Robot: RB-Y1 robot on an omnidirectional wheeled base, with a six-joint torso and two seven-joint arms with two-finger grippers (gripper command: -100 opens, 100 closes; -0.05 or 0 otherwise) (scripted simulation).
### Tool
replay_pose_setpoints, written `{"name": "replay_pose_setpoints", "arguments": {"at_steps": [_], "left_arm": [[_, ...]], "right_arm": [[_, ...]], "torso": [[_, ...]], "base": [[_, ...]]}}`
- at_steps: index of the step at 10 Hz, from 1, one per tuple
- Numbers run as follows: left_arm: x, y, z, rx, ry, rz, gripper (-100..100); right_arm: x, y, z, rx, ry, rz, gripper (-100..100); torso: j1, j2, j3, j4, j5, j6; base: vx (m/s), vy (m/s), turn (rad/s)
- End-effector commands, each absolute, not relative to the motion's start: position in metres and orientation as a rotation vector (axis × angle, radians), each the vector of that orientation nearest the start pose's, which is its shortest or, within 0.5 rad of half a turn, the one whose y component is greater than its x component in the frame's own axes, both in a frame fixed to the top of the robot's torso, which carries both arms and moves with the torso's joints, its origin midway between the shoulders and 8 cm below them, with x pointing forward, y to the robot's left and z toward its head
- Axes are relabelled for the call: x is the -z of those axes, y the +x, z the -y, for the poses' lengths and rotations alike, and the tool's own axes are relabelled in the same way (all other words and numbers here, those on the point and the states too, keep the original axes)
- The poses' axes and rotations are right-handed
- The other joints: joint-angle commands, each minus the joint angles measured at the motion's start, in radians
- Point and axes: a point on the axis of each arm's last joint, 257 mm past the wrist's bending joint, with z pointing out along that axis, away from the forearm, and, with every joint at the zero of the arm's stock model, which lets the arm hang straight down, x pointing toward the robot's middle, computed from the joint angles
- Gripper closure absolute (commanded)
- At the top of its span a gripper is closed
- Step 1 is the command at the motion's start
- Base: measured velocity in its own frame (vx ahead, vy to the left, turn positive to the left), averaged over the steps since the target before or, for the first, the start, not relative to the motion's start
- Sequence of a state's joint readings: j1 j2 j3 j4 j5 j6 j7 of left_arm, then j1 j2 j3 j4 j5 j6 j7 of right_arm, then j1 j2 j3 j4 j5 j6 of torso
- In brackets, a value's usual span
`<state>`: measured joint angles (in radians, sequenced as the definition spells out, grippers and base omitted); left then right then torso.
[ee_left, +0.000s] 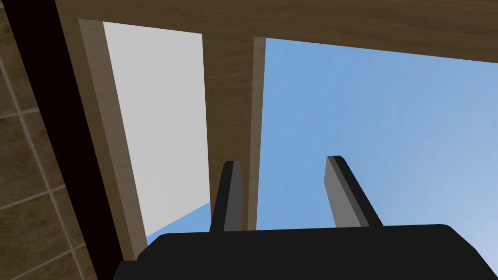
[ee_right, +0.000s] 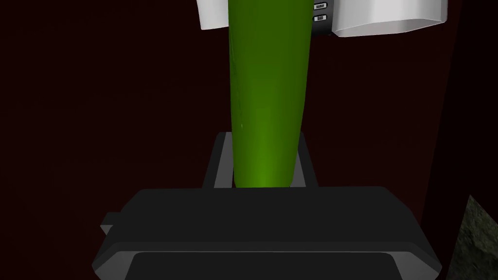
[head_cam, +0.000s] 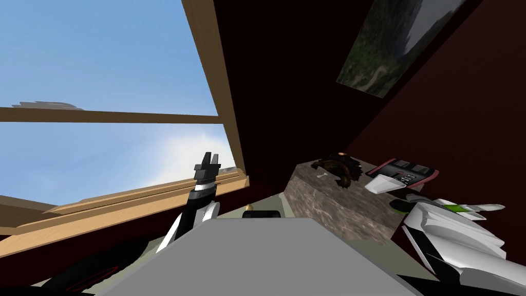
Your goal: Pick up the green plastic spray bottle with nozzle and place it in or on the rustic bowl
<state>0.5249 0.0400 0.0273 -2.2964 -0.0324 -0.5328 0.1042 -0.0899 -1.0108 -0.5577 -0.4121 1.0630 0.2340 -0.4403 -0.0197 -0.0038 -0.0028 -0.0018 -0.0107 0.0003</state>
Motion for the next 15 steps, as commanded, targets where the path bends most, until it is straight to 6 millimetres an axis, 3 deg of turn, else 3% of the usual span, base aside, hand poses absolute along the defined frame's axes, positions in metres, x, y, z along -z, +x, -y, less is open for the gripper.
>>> {"name": "replay_pose_setpoints", "arguments": {"at_steps": [1,3,5,6,7,10,12,14,15], "left_arm": [[-0.03,0.333,-0.28,1.353,-0.622,-0.621,0],[-0.03,0.333,-0.28,1.353,-0.622,-0.622,0],[-0.03,0.333,-0.28,1.353,-0.622,-0.621,0],[-0.03,0.333,-0.28,1.353,-0.622,-0.621,0],[-0.03,0.333,-0.28,1.353,-0.622,-0.621,0],[-0.03,0.333,-0.28,1.353,-0.622,-0.621,0],[-0.03,0.333,-0.28,1.353,-0.622,-0.621,0],[-0.03,0.333,-0.28,1.353,-0.622,-0.621,0],[-0.03,0.333,-0.28,1.353,-0.622,-0.621,0]], "right_arm": [[0.188,0.17,0.939,0.91,1.261,-1.371,100],[0.176,0.17,0.943,0.93,1.238,-1.367,100],[0.176,0.17,0.943,0.93,1.238,-1.367,100],[0.163,0.17,0.946,0.952,1.21,-1.366,100],[0.163,0.17,0.946,0.952,1.21,-1.366,100],[0.138,0.169,0.953,1.003,1.147,-1.37,100],[0.138,0.169,0.953,1.003,1.147,-1.37,100],[0.109,0.173,0.958,1.046,1.08,-1.368,100],[0.11,0.172,0.958,1.036,1.092,-1.361,100]], "torso": [[0.0,0.0,0.0,0.0,0.0,0.0],[-0.003,-0.002,-0.001,0.0,0.0,-0.001],[0.001,0.0,0.0,0.0,0.0,0.0],[0.009,0.002,0.001,0.0,0.0,0.0],[0.006,0.001,0.001,0.0,0.003,-0.001],[0.003,0.0,0.0,-0.001,0.001,-0.001],[0.006,0.0,-0.001,-0.002,0.002,-0.001],[0.008,0.001,-0.001,-0.002,0.005,-0.001],[0.006,0.0,-0.001,-0.002,0.004,-0.001]], "base": [[0.068,-0.212,0.016],[0.084,-0.251,0.023],[0.03,-0.107,-0.002],[0.044,-0.129,0.033],[0.054,-0.175,0.043],[0.047,-0.201,0.046],[0.025,-0.108,0.022],[0.034,-0.164,0.06],[0.022,-0.121,0.033]]}}
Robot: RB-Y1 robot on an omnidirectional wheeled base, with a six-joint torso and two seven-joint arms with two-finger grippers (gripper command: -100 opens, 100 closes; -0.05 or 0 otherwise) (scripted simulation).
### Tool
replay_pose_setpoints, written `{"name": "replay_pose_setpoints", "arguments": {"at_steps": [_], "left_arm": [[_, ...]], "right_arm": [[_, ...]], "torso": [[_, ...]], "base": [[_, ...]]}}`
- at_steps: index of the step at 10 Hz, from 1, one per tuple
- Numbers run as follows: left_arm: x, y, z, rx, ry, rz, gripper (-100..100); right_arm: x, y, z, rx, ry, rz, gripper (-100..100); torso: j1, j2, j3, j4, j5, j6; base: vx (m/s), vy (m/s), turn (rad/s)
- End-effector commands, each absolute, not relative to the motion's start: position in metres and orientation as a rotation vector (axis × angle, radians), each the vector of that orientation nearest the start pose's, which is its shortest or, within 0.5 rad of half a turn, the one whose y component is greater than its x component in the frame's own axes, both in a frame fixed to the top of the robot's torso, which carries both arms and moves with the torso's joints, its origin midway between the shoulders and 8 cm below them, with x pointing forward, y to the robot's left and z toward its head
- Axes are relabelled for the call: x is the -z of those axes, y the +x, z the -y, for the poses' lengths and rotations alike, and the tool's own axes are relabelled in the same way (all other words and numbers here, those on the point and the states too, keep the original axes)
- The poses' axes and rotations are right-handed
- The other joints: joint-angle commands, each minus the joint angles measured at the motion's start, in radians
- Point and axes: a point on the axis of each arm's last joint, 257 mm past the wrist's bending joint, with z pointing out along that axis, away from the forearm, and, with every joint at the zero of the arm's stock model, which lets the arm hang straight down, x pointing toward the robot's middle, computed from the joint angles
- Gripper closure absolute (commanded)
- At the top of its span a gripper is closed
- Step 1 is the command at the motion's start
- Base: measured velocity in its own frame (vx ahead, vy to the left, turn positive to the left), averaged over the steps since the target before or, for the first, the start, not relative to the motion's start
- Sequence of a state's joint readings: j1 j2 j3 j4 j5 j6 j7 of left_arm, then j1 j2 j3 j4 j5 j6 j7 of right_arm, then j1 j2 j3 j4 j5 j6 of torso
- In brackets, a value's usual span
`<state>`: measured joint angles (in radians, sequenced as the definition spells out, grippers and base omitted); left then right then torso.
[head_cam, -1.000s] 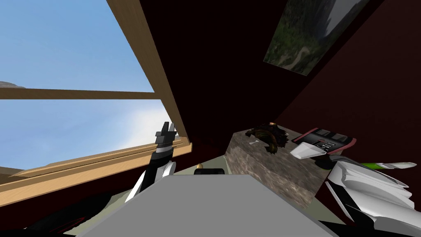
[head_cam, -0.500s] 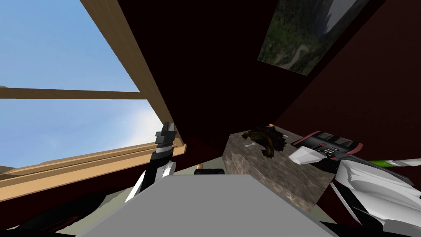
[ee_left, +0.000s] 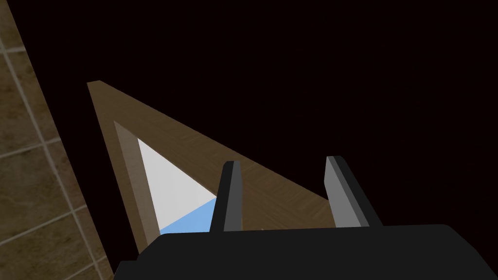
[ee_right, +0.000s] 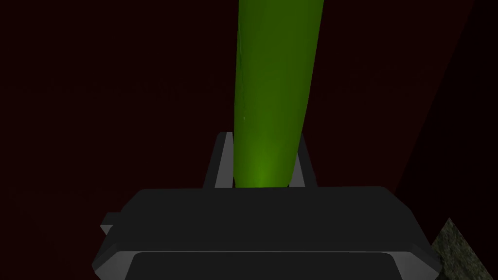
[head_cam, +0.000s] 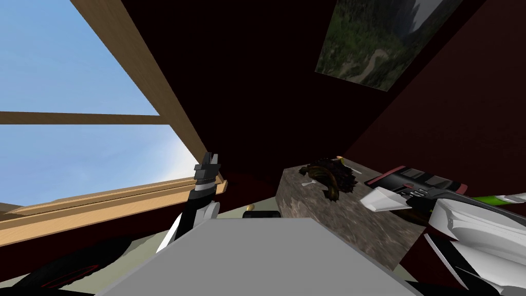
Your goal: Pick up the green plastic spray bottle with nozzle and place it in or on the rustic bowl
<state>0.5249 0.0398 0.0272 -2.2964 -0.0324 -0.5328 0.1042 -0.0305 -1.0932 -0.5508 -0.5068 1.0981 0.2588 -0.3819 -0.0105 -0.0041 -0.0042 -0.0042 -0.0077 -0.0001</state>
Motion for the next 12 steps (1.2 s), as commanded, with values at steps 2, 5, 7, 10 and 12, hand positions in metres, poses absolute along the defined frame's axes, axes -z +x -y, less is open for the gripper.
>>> {"name": "replay_pose_setpoints", "arguments": {"at_steps": [2,5,7,10,12], "left_arm": [[-0.03,0.333,-0.28,1.353,-0.622,-0.621,0],[-0.03,0.333,-0.28,1.353,-0.622,-0.621,0],[-0.03,0.333,-0.28,1.353,-0.622,-0.621,0],[-0.03,0.333,-0.28,1.353,-0.622,-0.621,0],[-0.03,0.333,-0.28,1.353,-0.622,-0.621,0]], "right_arm": [[0.11,0.173,0.958,1.04,1.086,-1.364,-100],[0.11,0.173,0.958,1.04,1.085,-1.364,-100],[0.11,0.173,0.958,1.04,1.085,-1.364,0],[0.092,0.166,0.967,1.036,1.081,-1.366,-100],[0.092,0.166,0.967,1.036,1.081,-1.366,-100]], "torso": [[0.005,0.001,0.001,0.0,0.0,0.001],[0.009,0.002,0.001,0.0,0.002,0.001],[0.009,0.002,0.001,0.0,0.002,0.001],[0.012,0.0,0.0,0.0,0.002,0.001],[0.01,0.001,0.0,0.0,0.002,0.001]], "base": [[0.004,-0.025,0.007],[0.0,0.0,0.0],[0.0,0.0,0.0],[0.039,0.032,-0.021],[0.004,0.005,0.002]]}}
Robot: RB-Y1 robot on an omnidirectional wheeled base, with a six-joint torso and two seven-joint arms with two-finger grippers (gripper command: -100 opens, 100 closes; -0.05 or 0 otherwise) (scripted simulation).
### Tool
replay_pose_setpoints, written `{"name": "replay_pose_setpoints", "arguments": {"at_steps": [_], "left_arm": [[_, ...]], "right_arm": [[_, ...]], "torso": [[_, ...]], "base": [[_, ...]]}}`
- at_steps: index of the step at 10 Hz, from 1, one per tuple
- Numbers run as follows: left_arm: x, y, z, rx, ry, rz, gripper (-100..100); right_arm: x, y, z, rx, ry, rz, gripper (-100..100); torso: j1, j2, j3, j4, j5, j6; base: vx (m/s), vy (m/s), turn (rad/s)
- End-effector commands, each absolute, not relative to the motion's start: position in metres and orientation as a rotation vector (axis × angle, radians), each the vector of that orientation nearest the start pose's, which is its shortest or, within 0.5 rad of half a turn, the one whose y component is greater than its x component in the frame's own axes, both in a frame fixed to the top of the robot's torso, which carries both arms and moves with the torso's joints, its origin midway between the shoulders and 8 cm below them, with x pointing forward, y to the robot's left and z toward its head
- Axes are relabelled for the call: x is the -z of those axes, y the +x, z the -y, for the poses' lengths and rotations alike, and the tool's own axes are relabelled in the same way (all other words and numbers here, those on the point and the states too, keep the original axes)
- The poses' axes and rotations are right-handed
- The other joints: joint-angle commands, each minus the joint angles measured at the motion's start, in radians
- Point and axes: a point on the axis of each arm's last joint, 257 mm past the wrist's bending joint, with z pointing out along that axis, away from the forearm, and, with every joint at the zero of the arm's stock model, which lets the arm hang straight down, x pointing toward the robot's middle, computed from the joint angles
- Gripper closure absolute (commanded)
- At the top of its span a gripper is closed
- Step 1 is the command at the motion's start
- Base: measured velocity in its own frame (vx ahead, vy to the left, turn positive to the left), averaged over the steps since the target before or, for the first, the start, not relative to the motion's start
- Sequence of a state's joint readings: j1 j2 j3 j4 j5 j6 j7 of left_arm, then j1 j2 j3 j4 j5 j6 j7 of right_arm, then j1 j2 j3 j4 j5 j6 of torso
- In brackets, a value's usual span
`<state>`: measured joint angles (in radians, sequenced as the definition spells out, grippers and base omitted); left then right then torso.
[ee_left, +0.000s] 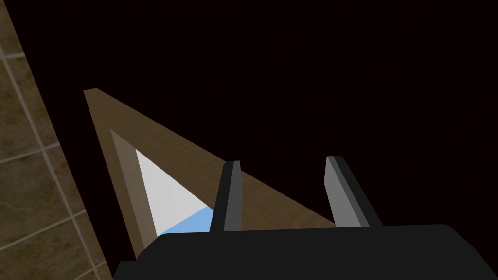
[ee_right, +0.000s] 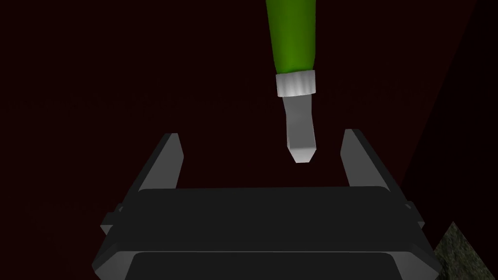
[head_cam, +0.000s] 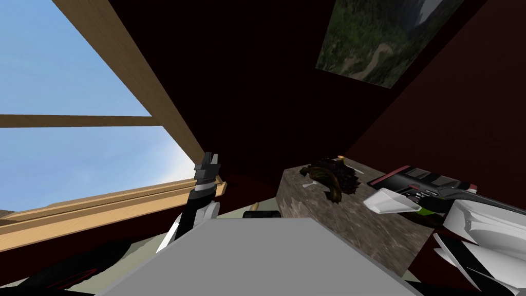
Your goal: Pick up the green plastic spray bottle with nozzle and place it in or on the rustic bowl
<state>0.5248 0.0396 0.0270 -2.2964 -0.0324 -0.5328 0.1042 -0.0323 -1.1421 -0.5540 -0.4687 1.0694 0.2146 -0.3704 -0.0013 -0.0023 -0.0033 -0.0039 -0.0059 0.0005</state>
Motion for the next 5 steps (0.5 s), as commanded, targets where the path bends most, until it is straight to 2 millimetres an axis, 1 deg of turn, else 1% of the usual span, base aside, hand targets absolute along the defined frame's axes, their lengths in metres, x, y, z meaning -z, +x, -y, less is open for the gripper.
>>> {"name": "replay_pose_setpoints", "arguments": {"at_steps": [1,2,4,5], "left_arm": [[-0.03,0.333,-0.28,1.353,-0.622,-0.621,0],[-0.03,0.333,-0.28,1.353,-0.622,-0.621,0],[-0.03,0.333,-0.28,1.353,-0.622,-0.621,0],[-0.03,0.333,-0.28,1.353,-0.622,-0.621,0]], "right_arm": [[0.079,0.162,0.973,1.033,1.078,-1.365,-100],[0.079,0.162,0.973,1.04,1.071,-1.371,-100],[0.079,0.162,0.973,1.033,1.078,-1.365,-100],[0.066,0.157,0.978,1.03,1.074,-1.364,-100]], "torso": [[0.0,0.0,0.0,0.0,0.0,0.0],[0.0,0.0,0.0,0.0,0.0,0.001],[-0.001,0.001,0.001,0.0,0.0,0.001],[-0.001,0.001,0.001,0.0,0.0,0.001]], "base": [[0.013,0.012,-0.031],[-0.017,-0.016,-0.049],[0.0,-0.007,0.011],[0.007,0.027,-0.004]]}}
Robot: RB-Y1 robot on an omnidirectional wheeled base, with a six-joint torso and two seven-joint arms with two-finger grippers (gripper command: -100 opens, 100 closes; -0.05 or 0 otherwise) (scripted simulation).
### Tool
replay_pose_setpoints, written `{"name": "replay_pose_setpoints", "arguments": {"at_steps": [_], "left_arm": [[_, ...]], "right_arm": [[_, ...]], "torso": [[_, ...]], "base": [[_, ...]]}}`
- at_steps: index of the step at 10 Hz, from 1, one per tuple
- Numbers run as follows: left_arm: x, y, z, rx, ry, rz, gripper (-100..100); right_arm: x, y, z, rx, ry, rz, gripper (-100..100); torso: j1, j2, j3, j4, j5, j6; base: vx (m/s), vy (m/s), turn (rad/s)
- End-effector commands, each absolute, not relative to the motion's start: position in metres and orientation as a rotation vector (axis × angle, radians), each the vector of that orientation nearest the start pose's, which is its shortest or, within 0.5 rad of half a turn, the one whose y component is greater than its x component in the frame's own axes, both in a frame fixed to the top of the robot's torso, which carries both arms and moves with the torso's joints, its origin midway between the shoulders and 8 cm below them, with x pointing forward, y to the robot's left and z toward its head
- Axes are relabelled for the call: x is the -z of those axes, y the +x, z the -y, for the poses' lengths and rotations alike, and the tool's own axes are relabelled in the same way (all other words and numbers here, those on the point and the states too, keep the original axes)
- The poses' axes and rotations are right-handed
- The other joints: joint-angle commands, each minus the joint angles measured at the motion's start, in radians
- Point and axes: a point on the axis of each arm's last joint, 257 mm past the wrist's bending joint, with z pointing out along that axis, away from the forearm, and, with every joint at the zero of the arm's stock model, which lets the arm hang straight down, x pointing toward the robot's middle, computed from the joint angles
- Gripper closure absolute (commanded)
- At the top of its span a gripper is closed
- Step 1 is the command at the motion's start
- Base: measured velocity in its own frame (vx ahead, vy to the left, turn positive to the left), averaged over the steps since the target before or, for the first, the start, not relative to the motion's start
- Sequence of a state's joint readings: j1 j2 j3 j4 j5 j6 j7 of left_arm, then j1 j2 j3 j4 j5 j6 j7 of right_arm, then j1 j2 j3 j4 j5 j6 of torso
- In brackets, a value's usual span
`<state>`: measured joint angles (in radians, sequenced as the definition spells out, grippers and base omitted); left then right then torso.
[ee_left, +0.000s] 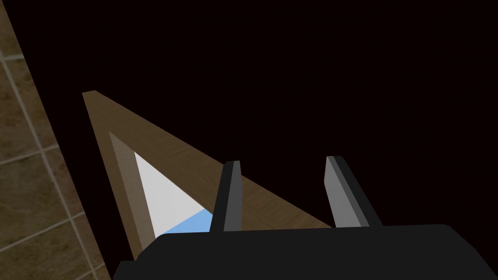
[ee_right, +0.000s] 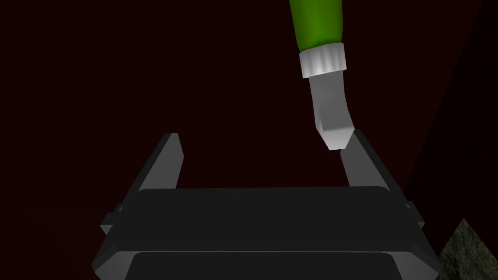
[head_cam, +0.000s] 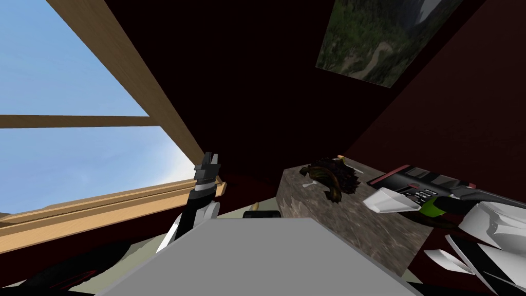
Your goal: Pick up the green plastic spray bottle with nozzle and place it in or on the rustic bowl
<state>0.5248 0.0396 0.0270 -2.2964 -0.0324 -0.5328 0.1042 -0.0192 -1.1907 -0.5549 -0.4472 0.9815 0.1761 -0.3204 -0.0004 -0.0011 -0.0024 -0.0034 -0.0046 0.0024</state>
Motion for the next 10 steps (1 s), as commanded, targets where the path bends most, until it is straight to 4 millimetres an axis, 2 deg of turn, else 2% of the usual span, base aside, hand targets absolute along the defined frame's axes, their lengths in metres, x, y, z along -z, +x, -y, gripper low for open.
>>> {"name": "replay_pose_setpoints", "arguments": {"at_steps": [1,2,4,5,10], "left_arm": [[-0.03,0.333,-0.28,1.353,-0.622,-0.621,0],[-0.03,0.333,-0.28,1.353,-0.622,-0.621,0],[-0.03,0.333,-0.28,1.353,-0.622,-0.621,0],[-0.03,0.333,-0.28,1.353,-0.622,-0.621,0],[-0.03,0.333,-0.28,1.353,-0.622,-0.621,0]], "right_arm": [[0.067,0.157,0.978,1.023,1.081,-1.359,-100],[0.053,0.153,0.982,1.026,1.07,-1.362,-100],[0.055,0.153,0.982,1.023,1.074,-1.36,-100],[0.055,0.153,0.982,1.024,1.072,-1.361,0],[0.055,0.153,0.982,1.024,1.072,-1.361,0]], "torso": [[0.0,0.0,0.0,0.0,0.0,0.0],[0.001,0.0,0.0,0.0,0.0,0.0],[0.002,0.0,0.0,0.0,0.0,0.0],[0.001,0.0,0.0,0.0,0.0,0.0],[-0.001,0.001,0.0,0.0,-0.001,0.0]], "base": [[0.007,0.04,-0.001],[0.015,0.052,-0.003],[0.007,0.041,0.004],[0.0,0.005,-0.001],[0.0,0.0,0.0]]}}
